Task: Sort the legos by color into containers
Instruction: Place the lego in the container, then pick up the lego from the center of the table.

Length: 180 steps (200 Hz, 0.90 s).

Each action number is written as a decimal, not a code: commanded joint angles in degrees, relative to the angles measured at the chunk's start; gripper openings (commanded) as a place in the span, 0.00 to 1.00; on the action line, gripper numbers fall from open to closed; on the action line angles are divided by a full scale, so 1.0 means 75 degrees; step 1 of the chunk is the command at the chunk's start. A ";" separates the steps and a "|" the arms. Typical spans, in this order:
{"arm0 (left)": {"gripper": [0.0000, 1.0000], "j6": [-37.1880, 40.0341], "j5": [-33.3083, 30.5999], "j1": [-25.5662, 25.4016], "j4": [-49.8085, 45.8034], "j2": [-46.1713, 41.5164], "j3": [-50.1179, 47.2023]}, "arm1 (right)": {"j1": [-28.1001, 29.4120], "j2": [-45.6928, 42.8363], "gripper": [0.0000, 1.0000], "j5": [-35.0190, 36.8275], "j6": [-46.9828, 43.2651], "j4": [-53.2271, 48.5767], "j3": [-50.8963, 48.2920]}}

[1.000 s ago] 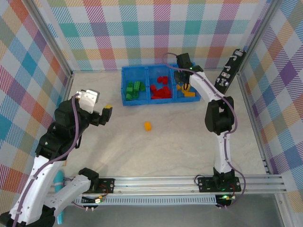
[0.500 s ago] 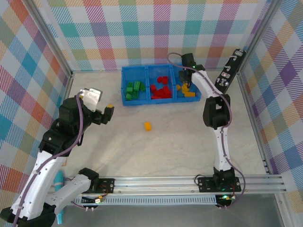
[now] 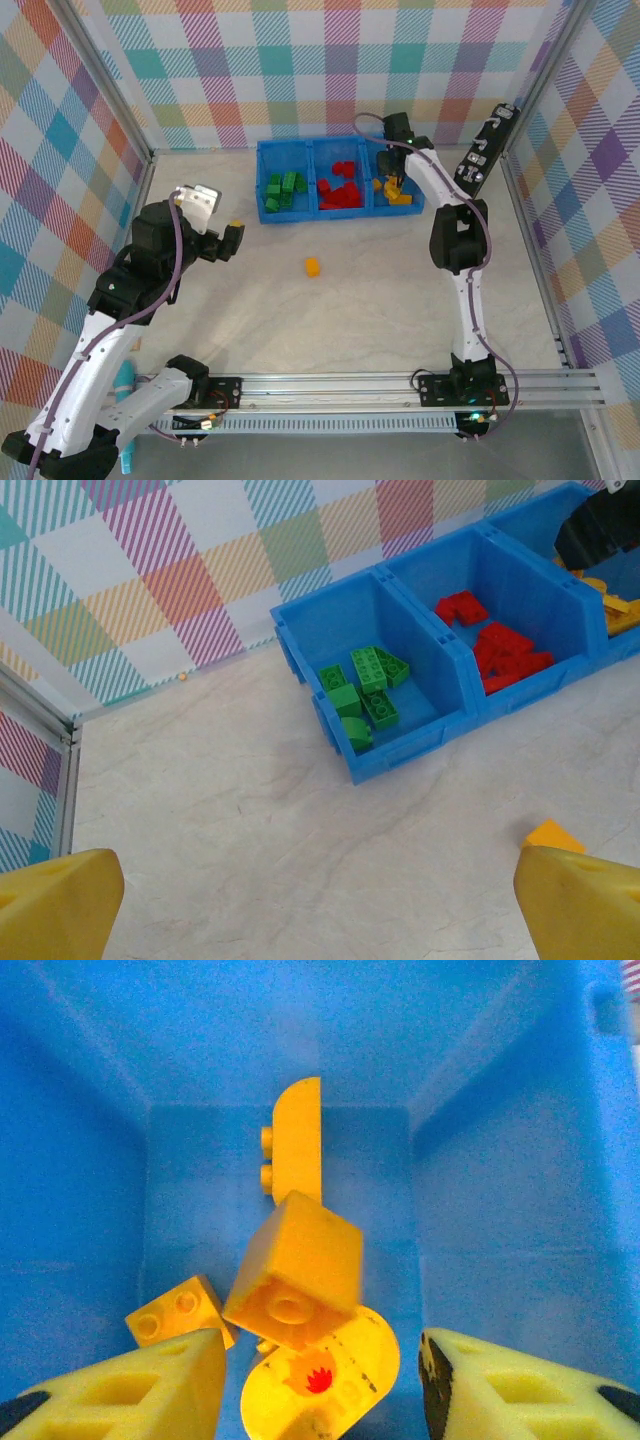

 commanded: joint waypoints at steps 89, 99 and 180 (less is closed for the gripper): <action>1.00 0.0018 0.0263 -0.0089 0.0029 -0.0316 0.0079 | 0.1778 -0.3128 0.66 -0.0123 0.1764 -0.0475 -0.2975; 1.00 0.0029 0.0285 -0.0083 -0.0021 -0.0345 0.0141 | 0.2169 -0.3346 0.67 -0.0051 0.2102 -0.0344 -0.3425; 1.00 0.0094 0.0200 -0.0189 0.0313 -0.1066 -0.0257 | 0.3890 -0.2349 0.72 -0.0985 0.3130 -0.0701 -0.3273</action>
